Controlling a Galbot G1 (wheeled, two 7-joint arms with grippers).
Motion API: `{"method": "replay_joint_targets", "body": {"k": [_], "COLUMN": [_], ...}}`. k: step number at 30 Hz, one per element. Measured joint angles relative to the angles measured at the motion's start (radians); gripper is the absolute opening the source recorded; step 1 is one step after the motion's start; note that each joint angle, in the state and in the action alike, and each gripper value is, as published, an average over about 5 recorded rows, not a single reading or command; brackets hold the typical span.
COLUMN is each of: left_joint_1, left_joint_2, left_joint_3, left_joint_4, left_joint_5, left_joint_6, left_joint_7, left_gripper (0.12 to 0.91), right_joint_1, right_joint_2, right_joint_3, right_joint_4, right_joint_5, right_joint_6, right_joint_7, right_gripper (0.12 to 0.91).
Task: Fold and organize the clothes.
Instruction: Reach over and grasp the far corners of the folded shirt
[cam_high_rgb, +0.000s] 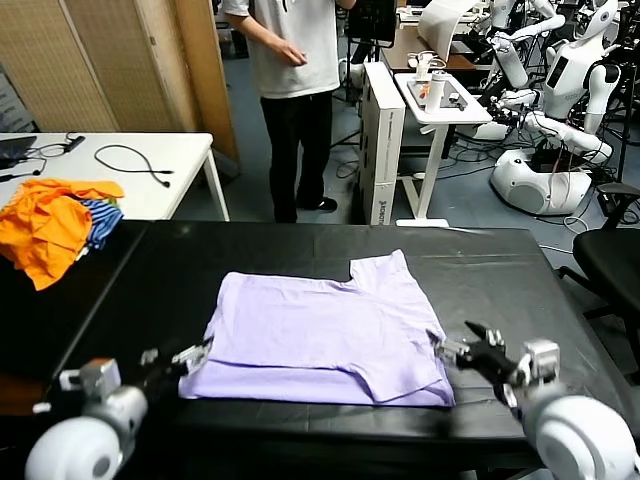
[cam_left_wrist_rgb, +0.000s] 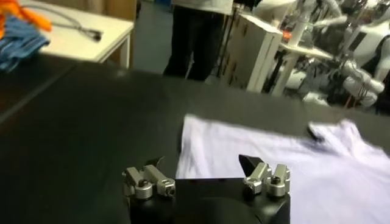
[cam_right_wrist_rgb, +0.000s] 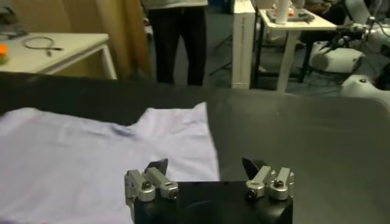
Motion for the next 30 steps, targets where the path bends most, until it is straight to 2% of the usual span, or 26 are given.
{"method": "replay_joint_targets", "body": {"k": [8, 18, 23, 30], "left_joint_1": [-0.239, -0.512, -0.596, -0.652], "left_joint_2": [0.062, 0.067, 0.055, 0.047], "left_joint_3": [0.122, 0.306, 0.363, 0.408], "left_joint_4": [0.206, 0.487, 0.587, 0.673], "left_joint_5": [-0.027, 0.064, 0.08, 0.116], "left_joint_6": [0.033, 0.032, 0.029, 0.02], "left_joint_7": [0.01, 0.086, 0.105, 0.129], "left_gripper": [0.907, 0.907, 0.907, 0.907], "right_joint_1": [0.189, 0.292, 0.329, 0.377], "right_joint_2": [0.046, 0.099, 0.116, 0.14], "right_joint_3": [-0.13, -0.212, -0.245, -0.28], "right_joint_4": [-0.199, -0.331, -0.378, -0.43], "right_joint_5": [-0.014, -0.042, -0.07, -0.083], "right_joint_6": [0.0, 0.016, 0.031, 0.031], "right_joint_7": [-0.003, -0.028, -0.045, -0.047], "right_gripper": [0.907, 0.907, 0.907, 0.907]}}
